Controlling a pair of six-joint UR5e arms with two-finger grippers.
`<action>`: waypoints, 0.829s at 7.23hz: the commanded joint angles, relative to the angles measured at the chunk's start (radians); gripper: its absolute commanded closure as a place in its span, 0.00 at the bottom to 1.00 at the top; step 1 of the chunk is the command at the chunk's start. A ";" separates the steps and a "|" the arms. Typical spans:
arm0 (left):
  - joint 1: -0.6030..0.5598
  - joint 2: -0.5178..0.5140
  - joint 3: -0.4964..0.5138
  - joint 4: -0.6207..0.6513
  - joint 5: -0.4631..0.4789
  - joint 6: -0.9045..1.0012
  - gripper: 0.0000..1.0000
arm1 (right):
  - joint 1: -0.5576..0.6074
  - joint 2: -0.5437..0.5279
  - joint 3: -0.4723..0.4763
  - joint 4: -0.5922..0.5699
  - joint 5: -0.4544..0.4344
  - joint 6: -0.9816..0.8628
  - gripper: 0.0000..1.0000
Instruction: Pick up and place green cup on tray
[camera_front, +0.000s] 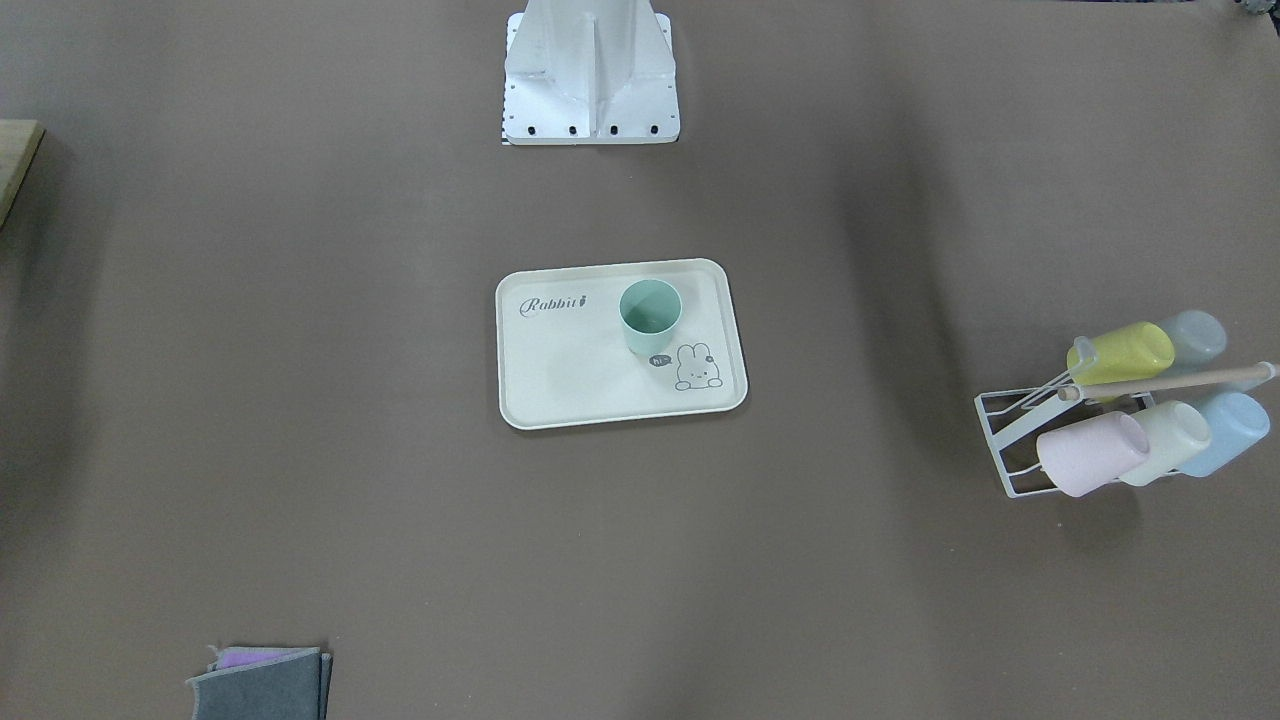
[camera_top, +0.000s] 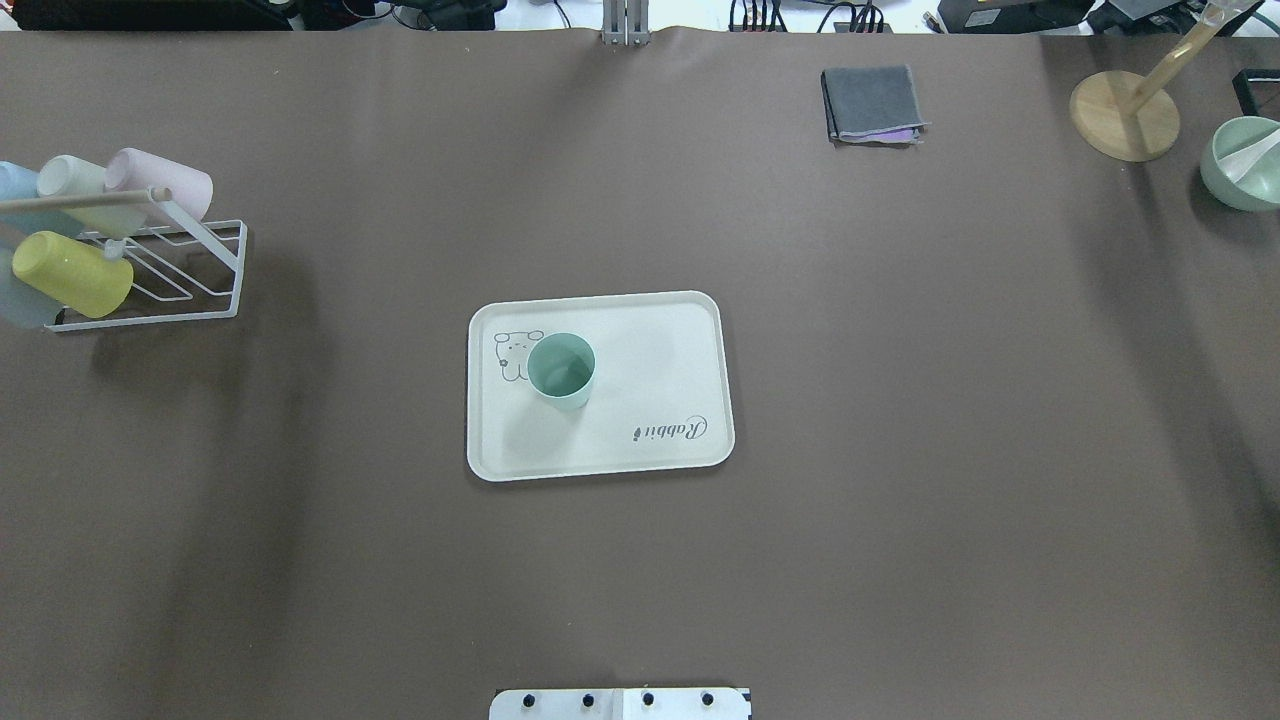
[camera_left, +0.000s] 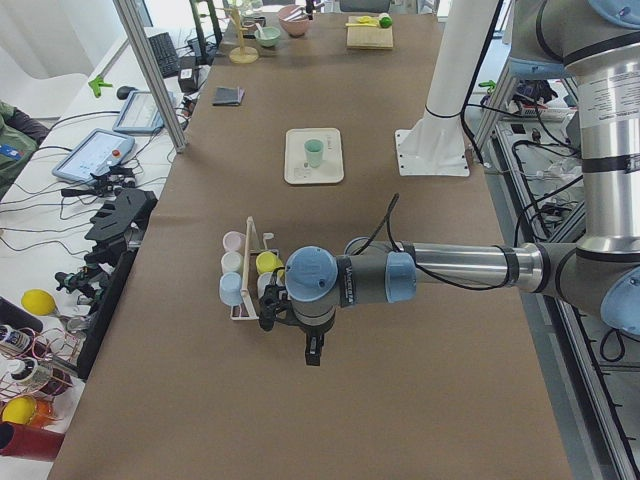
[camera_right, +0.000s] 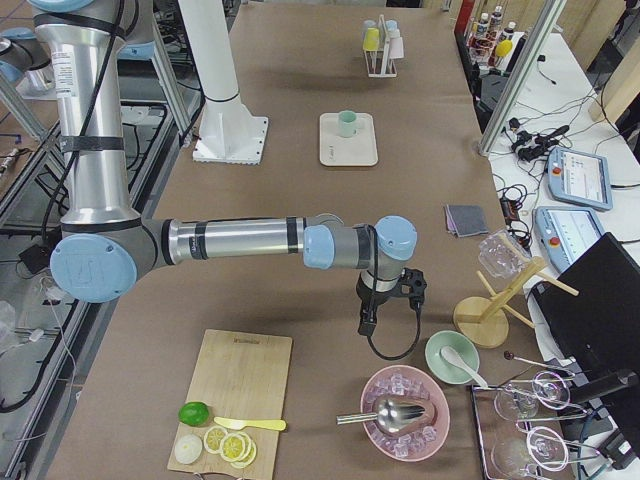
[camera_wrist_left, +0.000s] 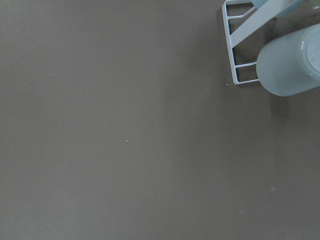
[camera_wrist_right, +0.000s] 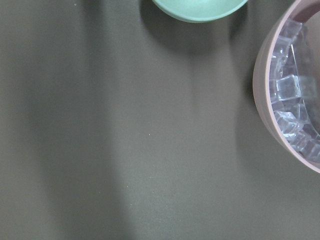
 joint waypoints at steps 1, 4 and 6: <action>-0.001 0.001 0.001 -0.004 0.000 -0.001 0.01 | 0.000 0.002 0.001 0.000 -0.002 0.076 0.00; -0.001 0.000 -0.004 -0.004 0.000 -0.001 0.01 | 0.000 0.005 0.001 0.002 -0.002 0.086 0.00; -0.001 0.000 -0.002 -0.003 0.000 -0.001 0.01 | -0.002 0.004 -0.001 0.002 -0.003 0.081 0.00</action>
